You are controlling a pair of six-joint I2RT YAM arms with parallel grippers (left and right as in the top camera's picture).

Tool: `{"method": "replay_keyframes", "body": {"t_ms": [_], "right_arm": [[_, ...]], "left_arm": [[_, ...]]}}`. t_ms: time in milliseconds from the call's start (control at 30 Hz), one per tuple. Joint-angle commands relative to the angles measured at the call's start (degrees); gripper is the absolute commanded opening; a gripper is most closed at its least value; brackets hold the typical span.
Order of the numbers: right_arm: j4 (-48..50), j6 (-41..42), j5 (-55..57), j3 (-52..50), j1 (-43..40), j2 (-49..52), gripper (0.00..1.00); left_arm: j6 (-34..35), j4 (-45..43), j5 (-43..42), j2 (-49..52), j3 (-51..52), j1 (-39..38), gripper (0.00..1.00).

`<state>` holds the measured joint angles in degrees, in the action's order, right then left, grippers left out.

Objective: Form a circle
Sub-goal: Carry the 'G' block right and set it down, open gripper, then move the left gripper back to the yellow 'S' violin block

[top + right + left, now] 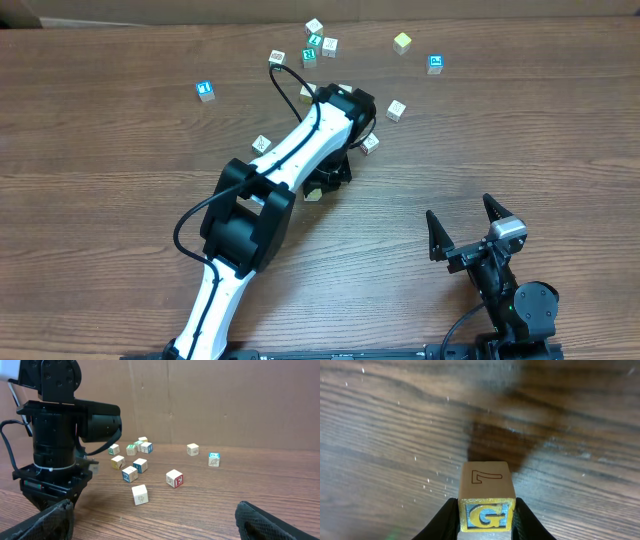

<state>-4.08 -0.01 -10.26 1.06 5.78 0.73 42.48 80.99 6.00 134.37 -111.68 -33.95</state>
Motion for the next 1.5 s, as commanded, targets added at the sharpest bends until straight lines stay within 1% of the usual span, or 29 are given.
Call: {"method": "replay_keyframes", "body": {"t_ms": [0, 133, 167, 233, 367, 467, 567, 667, 700, 800, 833, 867, 900, 933, 1100, 1267, 1333, 1400, 1433, 1467], "right_arm": [[0.28, -0.07, 0.15, -0.59, 0.33, -0.57, 1.00], [0.26, -0.07, 0.15, -0.59, 0.33, -0.57, 1.00], [0.28, -0.07, 0.15, -0.59, 0.33, -0.57, 1.00], [0.26, -0.07, 0.15, -0.59, 0.33, -0.57, 1.00], [0.26, -0.07, 0.15, -0.59, 0.33, -0.57, 1.00], [0.26, -0.07, 0.15, -0.59, 0.33, -0.57, 1.00], [0.28, -0.04, 0.15, -0.59, 0.33, -0.57, 1.00], [0.28, -0.07, 0.15, -0.59, 0.33, -0.57, 1.00], [0.26, -0.07, 0.15, -0.59, 0.33, -0.57, 1.00], [0.28, -0.07, 0.15, -0.59, 0.33, -0.57, 1.00], [0.28, -0.07, 0.15, -0.59, 0.33, -0.57, 1.00], [0.26, -0.07, 0.15, -0.59, 0.33, -0.57, 1.00], [0.28, -0.07, 0.15, -0.59, 0.33, -0.57, 1.00], [0.28, -0.07, 0.15, -0.59, 0.33, -0.57, 1.00], [0.28, -0.07, 0.15, -0.59, 0.33, -0.57, 1.00], [0.28, -0.07, 0.15, -0.59, 0.33, -0.57, 1.00], [0.28, -0.07, 0.15, -0.59, 0.33, -0.57, 1.00], [0.28, -0.07, 0.15, -0.59, 0.33, -0.57, 1.00], [0.28, -0.07, 0.15, -0.59, 0.33, -0.57, 1.00], [0.26, -0.07, 0.15, -0.59, 0.33, -0.57, 1.00]], "left_arm": [[-4.20, -1.64, -1.79, -0.98, 0.55, 0.28, 0.23], [-5.70, -1.79, -2.45, -0.98, 0.63, 0.28, 0.26], [-5.70, -1.75, -2.47, -0.98, 0.66, 0.28, 0.29], [-5.68, -1.75, -2.47, -0.98, 0.74, 0.28, 0.40], [-5.64, -1.86, -2.51, -0.98, 1.64, 0.28, 0.53], [-5.66, -2.69, -2.47, -0.98, 2.91, 0.28, 0.54], [-5.66, -3.96, -2.49, -0.98, 4.52, 0.28, 0.46], [-5.70, -4.17, -2.47, -0.98, 4.70, 0.28, 0.45], [-5.70, -4.17, -2.49, -0.98, 4.70, 0.31, 0.45], [-6.67, -4.39, -2.78, -0.98, 4.70, 0.31, 0.53], [-7.21, -4.39, -2.99, -0.98, 4.68, 0.31, 0.56], [-7.87, -4.39, -3.21, -0.98, 4.57, 0.31, 0.64], [-8.48, -4.31, -3.32, -0.98, 4.13, 0.31, 0.88], [-9.33, -4.00, -3.45, -0.98, 3.65, 0.35, 1.00], [-11.10, -0.68, -3.52, -1.01, -3.19, 1.75, 1.00], [-13.18, 3.80, -3.26, -1.01, -15.21, 5.09, 0.99], [-13.44, 4.61, -2.73, -1.01, -18.93, 6.95, 0.93], [-14.82, 4.48, -2.43, -1.01, -20.65, 8.74, 0.79], [-15.58, 4.26, -2.40, -1.01, -20.87, 9.66, 0.76], [-16.09, 4.17, -2.40, -1.01, -20.85, 10.49, 0.70]]}}
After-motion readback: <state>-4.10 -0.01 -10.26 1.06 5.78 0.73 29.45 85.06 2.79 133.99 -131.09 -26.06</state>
